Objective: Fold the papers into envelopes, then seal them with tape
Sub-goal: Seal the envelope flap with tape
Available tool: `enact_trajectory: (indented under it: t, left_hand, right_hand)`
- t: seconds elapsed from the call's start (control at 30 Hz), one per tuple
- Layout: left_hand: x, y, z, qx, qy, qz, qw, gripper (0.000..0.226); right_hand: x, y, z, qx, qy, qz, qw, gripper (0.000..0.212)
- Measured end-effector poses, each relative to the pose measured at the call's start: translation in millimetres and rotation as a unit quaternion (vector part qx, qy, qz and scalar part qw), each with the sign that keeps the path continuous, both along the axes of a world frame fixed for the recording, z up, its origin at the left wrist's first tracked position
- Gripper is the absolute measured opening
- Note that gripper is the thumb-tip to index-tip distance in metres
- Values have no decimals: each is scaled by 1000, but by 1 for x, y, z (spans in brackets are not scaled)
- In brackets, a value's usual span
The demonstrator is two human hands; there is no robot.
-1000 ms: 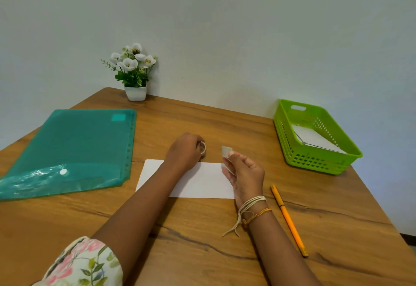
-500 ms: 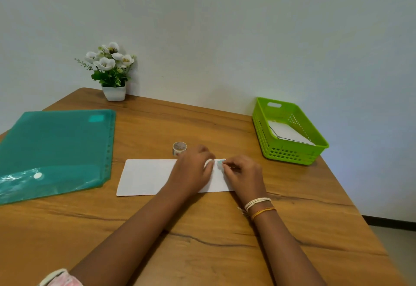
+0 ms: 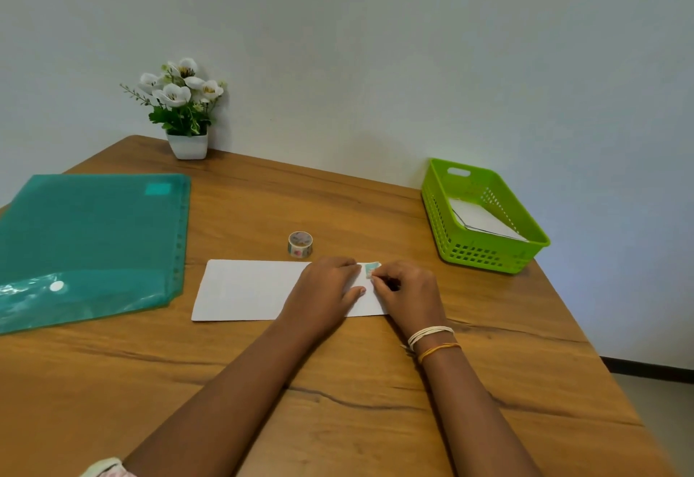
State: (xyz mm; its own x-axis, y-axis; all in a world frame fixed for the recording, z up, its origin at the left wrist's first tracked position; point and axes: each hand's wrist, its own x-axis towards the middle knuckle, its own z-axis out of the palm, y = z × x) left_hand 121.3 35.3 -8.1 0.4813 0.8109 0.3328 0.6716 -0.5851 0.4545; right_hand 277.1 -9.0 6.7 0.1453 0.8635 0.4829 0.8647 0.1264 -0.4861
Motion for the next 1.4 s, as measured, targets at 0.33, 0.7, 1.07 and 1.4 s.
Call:
enact_trajectory:
  t: [0.33, 0.7, 1.07, 1.4]
  left_hand:
    - [2, -3, 4, 23, 55, -26, 998, 37]
    - [2, -2, 3, 26, 88, -28, 995, 37]
    - [4, -2, 1, 26, 97, -17, 995, 38]
    - [3, -6, 4, 40, 119, -5, 992, 43]
  right_hand:
    - [-2, 0, 5, -57, -39, -14, 998, 14]
    - [-5, -2, 1, -88, -85, 7, 992, 32]
    - [-18, -6, -7, -188, -209, -40, 959, 50]
    - [-20, -19, -11, -184, -215, -47, 958, 54]
